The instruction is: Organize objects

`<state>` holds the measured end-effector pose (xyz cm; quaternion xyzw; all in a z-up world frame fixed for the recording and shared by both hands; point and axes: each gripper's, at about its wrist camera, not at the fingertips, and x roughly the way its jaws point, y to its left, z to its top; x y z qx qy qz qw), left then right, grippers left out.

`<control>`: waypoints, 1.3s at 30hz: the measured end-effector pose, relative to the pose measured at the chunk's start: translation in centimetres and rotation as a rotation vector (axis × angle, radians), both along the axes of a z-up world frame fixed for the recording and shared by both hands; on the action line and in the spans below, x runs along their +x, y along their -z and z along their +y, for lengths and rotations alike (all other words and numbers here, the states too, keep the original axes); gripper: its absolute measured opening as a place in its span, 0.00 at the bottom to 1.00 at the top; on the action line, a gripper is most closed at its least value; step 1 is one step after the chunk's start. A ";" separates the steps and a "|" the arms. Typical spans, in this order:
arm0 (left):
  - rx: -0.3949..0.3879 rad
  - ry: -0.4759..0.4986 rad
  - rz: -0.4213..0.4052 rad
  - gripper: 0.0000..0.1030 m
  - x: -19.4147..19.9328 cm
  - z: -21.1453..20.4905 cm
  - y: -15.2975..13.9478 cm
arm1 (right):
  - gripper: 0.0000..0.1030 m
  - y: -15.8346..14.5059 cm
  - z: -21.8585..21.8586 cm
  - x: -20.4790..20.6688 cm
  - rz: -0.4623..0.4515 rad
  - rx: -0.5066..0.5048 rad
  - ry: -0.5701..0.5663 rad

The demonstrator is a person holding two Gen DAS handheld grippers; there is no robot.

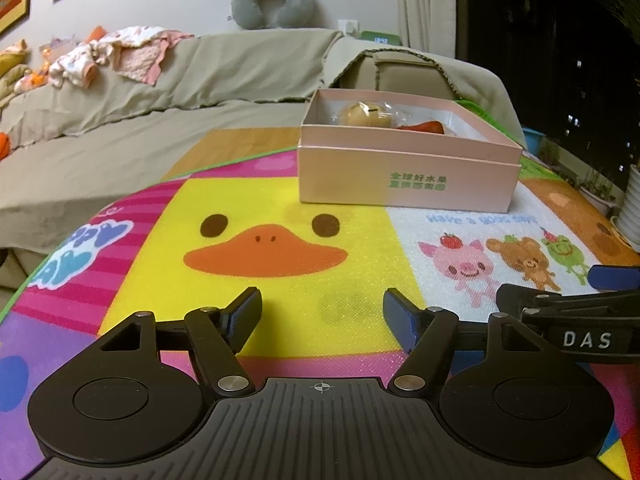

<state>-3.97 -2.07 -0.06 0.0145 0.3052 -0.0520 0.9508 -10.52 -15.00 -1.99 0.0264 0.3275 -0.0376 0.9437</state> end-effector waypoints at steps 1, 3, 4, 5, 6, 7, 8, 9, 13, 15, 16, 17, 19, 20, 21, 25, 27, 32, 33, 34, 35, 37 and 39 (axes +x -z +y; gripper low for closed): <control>0.000 0.000 0.000 0.71 0.0 0.0 0.0 | 1.00 0.0 0.2 0.1 0.003 -0.011 0.001; -0.001 0.000 0.000 0.71 0.1 0.0 0.0 | 1.00 0.0 0.2 0.0 0.002 -0.010 0.001; -0.002 0.000 0.000 0.71 0.1 0.0 0.0 | 1.00 0.0 0.1 0.0 0.001 -0.007 0.001; -0.002 0.000 0.001 0.71 0.1 0.0 0.0 | 1.00 0.0 0.2 0.0 0.002 -0.009 0.001; 0.001 0.000 0.000 0.71 0.1 0.0 0.0 | 1.00 0.0 0.2 0.1 0.002 -0.012 0.001; 0.002 0.000 0.000 0.71 0.1 0.0 0.0 | 1.00 0.0 0.2 0.0 0.002 -0.010 0.001; 0.002 0.000 0.000 0.71 0.1 0.1 0.0 | 1.00 0.0 0.2 0.0 0.001 -0.008 0.001; -0.003 0.000 0.000 0.71 0.1 0.1 0.0 | 1.00 -0.1 0.2 0.0 0.001 -0.009 0.001; -0.022 0.000 0.001 0.71 0.1 0.3 0.0 | 1.00 0.0 0.2 -0.1 0.001 -0.009 0.002; -0.014 0.000 0.001 0.71 0.1 0.3 0.1 | 1.00 0.0 0.2 -0.1 0.001 -0.008 0.003; -0.010 0.000 0.000 0.71 0.1 0.3 0.1 | 1.00 0.0 0.2 -0.1 0.001 -0.008 0.002; -0.010 0.001 0.000 0.71 0.1 0.3 0.1 | 1.00 0.0 0.2 -0.1 0.001 -0.008 0.002; -0.014 0.000 0.000 0.71 0.1 0.3 0.1 | 1.00 0.0 0.2 -0.1 0.000 -0.008 0.002; -0.009 0.000 0.000 0.71 0.0 0.2 0.1 | 1.00 0.0 0.2 -0.1 0.001 -0.008 0.003; -0.008 0.000 0.000 0.71 0.1 0.3 0.1 | 1.00 0.0 0.2 -0.1 0.001 -0.008 0.002; -0.013 0.001 0.000 0.71 0.0 0.2 0.1 | 1.00 0.0 0.2 -0.1 0.001 -0.008 0.003; -0.015 0.001 0.000 0.71 -0.1 0.2 0.1 | 1.00 0.0 0.2 -0.1 0.001 -0.008 0.003; -0.011 0.002 0.001 0.71 -0.1 0.2 0.1 | 1.00 -0.1 0.2 -0.2 0.000 -0.008 0.003; -0.012 0.002 0.001 0.71 -0.1 0.2 0.1 | 1.00 -0.1 0.2 -0.1 0.001 -0.007 0.003; -0.012 0.002 0.000 0.71 -0.1 0.2 0.1 | 1.00 -0.1 0.2 -0.1 0.001 -0.008 0.003; -0.011 0.002 0.001 0.71 -0.2 0.2 0.1 | 1.00 -0.1 0.2 -0.1 0.001 -0.008 0.003; -0.010 0.002 0.000 0.71 -0.1 0.2 0.1 | 1.00 -0.1 0.2 -0.1 0.001 -0.008 0.003; -0.011 0.002 0.001 0.71 -0.2 0.2 0.1 | 1.00 -0.1 0.2 -0.1 0.001 -0.008 0.003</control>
